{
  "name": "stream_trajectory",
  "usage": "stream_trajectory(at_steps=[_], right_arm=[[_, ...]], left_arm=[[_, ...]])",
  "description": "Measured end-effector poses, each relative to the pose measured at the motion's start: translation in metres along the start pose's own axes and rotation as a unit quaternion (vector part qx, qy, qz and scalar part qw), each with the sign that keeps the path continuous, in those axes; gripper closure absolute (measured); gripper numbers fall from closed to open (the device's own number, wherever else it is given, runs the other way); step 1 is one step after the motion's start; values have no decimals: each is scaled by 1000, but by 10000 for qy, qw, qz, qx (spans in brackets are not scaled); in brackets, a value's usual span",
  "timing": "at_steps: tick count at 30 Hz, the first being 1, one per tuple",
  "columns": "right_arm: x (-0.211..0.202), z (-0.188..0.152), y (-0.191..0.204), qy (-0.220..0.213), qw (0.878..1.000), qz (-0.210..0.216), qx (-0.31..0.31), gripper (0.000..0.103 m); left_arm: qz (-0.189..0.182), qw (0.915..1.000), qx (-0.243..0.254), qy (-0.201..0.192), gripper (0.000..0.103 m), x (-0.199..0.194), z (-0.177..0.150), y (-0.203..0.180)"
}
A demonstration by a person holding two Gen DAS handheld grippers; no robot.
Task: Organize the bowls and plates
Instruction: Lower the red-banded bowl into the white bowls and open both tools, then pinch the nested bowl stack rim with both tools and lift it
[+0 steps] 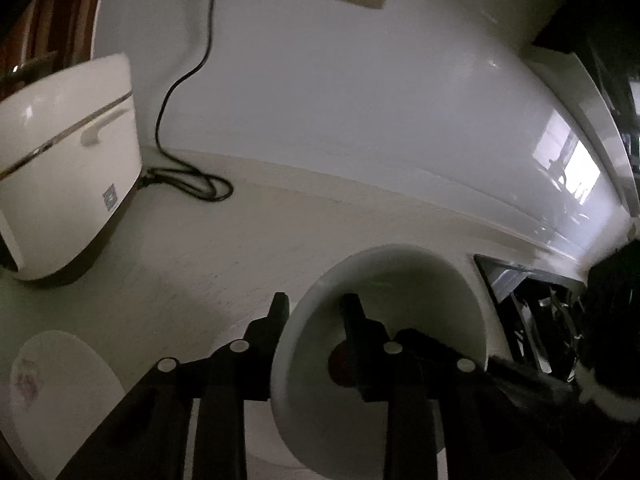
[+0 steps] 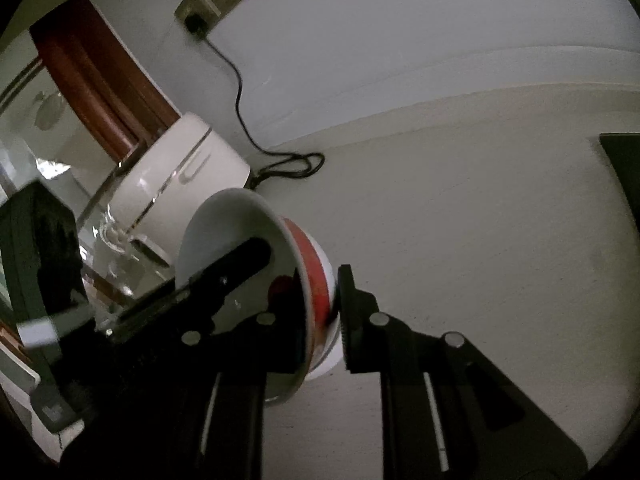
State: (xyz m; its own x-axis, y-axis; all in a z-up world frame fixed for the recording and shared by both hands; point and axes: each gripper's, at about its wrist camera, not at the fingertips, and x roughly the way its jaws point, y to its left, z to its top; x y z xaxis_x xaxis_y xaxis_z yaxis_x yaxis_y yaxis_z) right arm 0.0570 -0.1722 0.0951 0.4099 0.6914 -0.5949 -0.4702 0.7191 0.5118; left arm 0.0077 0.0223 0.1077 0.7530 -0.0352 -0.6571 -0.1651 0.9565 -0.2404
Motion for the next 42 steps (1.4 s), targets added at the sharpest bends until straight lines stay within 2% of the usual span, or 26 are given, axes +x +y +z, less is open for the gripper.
stream_trajectory(at_steps=[7, 15, 21, 26, 30, 33, 39, 42], right_arm=[[26, -9, 8, 260, 9993, -183, -190, 85], [36, -19, 16, 151, 9977, -327, -573, 82], [33, -18, 16, -29, 9977, -317, -601, 81], [30, -19, 21, -50, 9973, -261, -681, 71], [26, -21, 34, -24, 9933, -399, -1086, 55], [20, -21, 40, -137, 9898, -588, -1288, 51], [12, -12, 24, -264, 9942, -544, -891, 49], [13, -7, 12, -168, 9983, -294, -478, 47]], left_arm=[[90, 9994, -98, 313, 67, 16, -3, 14], [-2, 9986, -246, 471, 66, 34, 0, 31], [-1, 9983, -240, 525, 66, 37, -2, 31], [14, 9984, -188, 531, 66, 33, -5, 27], [-40, 9985, -228, 491, 67, 29, -5, 29], [8, 9988, -290, 403, 68, 25, -4, 33], [189, 9983, -422, 360, 68, 23, -2, 40], [145, 9980, -493, 382, 66, 24, -2, 42]])
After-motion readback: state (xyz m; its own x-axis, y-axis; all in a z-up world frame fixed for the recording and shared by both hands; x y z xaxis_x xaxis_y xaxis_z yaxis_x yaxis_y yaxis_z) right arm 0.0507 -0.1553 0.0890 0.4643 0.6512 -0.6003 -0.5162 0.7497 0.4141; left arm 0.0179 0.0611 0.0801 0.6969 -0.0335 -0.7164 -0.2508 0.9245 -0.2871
